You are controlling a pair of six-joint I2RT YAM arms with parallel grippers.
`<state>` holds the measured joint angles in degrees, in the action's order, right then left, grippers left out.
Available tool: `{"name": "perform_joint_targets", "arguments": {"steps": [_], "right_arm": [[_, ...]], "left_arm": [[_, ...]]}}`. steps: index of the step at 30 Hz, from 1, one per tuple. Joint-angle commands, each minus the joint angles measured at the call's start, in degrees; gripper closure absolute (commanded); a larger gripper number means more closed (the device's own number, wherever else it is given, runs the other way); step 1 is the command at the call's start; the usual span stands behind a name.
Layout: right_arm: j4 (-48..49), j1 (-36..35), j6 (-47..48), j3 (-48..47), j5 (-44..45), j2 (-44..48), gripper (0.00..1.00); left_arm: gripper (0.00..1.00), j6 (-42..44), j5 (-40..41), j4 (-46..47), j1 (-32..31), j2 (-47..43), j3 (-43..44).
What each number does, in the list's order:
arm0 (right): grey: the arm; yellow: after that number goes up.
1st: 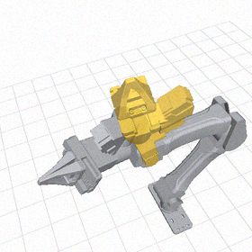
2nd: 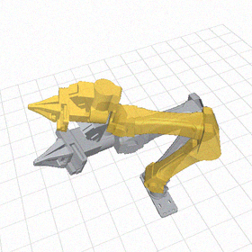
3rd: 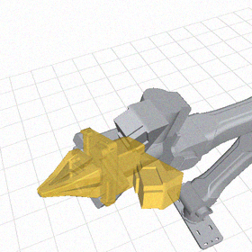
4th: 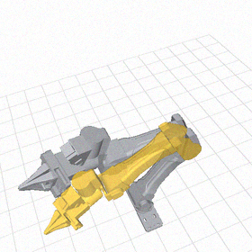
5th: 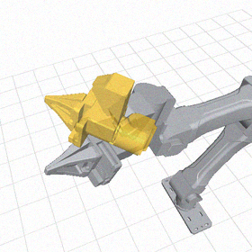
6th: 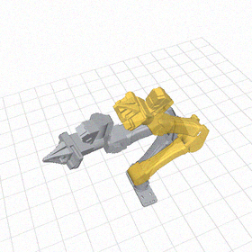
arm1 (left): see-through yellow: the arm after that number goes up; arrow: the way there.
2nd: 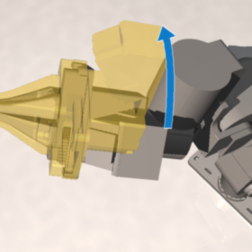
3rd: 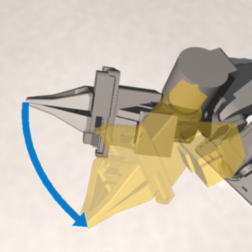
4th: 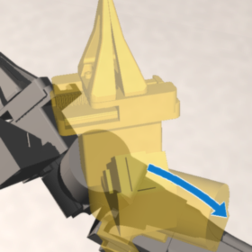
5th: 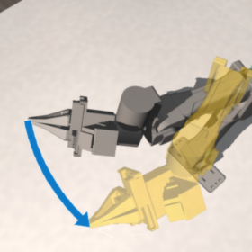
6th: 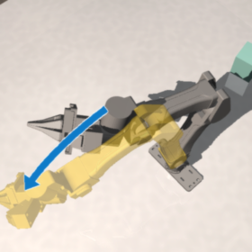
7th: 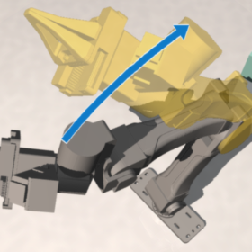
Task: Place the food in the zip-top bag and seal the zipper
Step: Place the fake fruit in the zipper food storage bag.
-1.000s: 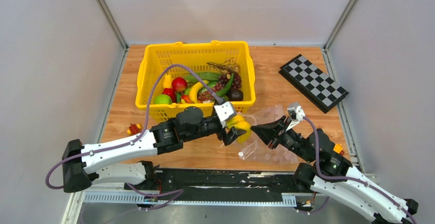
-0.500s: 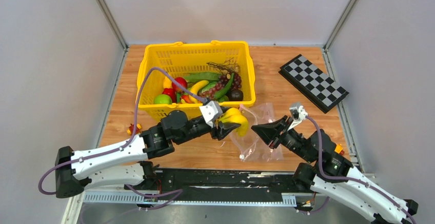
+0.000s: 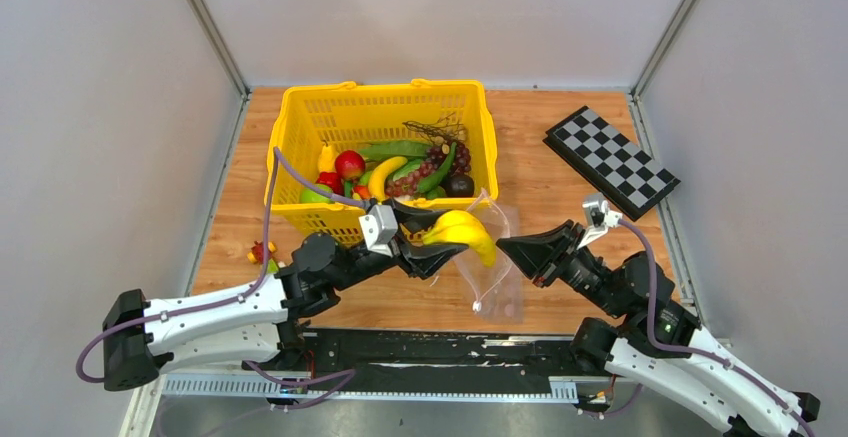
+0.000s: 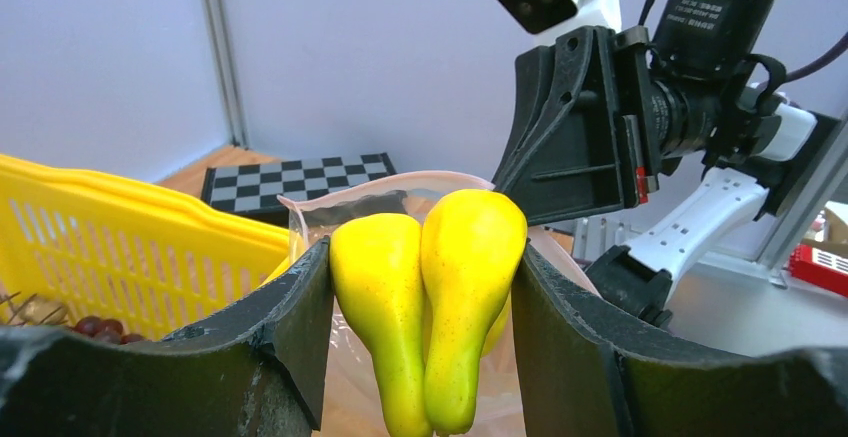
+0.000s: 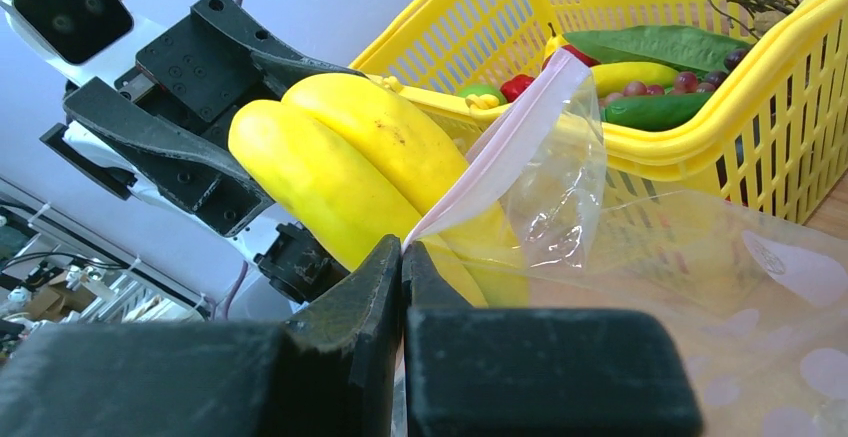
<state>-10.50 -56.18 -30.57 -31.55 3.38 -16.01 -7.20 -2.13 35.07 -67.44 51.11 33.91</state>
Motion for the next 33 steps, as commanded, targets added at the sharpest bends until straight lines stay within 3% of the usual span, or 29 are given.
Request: {"name": "perform_joint_targets", "arguments": {"steps": [1, 10, 11, 14, 15, 20, 24, 27, 33], "right_arm": [[2.2, -0.2, -2.8, -2.2, -0.7, 0.4, 0.96], [4.1, -0.2, -4.0, -2.3, -0.5, 2.5, 0.96], [4.1, -0.2, -4.0, -2.3, -0.5, 2.8, 0.96], [3.3, -0.2, -3.5, -2.8, -0.1, 3.0, 0.96], [2.7, -0.2, -3.1, -3.0, 0.2, 2.8, 0.96], [1.5, -0.2, -1.8, -3.2, 1.5, 1.0, 0.96], [1.6, -0.2, -0.5, -3.3, 1.0, -0.8, 0.96], [0.9, -0.2, 0.4, -3.6, 1.3, -2.4, 0.96], [2.0, -0.2, 3.0, -4.3, -1.6, -4.8, 0.96]], "left_arm": [[0.59, -1.6, -1.2, 9.5, -0.1, -0.2, -1.0], [0.38, 1.6, -3.6, 0.4, -0.1, 4.2, 1.0], [0.32, 2.4, -3.5, -2.4, -0.1, 4.4, 2.0], [0.03, 4.0, -2.7, -8.6, -0.1, 4.2, 4.1], [0.0, 4.1, -2.4, -9.4, -0.1, 3.7, 4.5], [0.0, 4.4, -0.5, -17.7, -0.1, 0.7, 9.1], [0.0, 3.0, 10.6, -28.2, -0.1, 1.1, 13.2], [0.0, 0.7, 14.2, -35.4, -0.1, 3.6, 14.9], [0.02, -6.5, 11.1, -40.9, -0.1, 9.8, 15.7]]}}
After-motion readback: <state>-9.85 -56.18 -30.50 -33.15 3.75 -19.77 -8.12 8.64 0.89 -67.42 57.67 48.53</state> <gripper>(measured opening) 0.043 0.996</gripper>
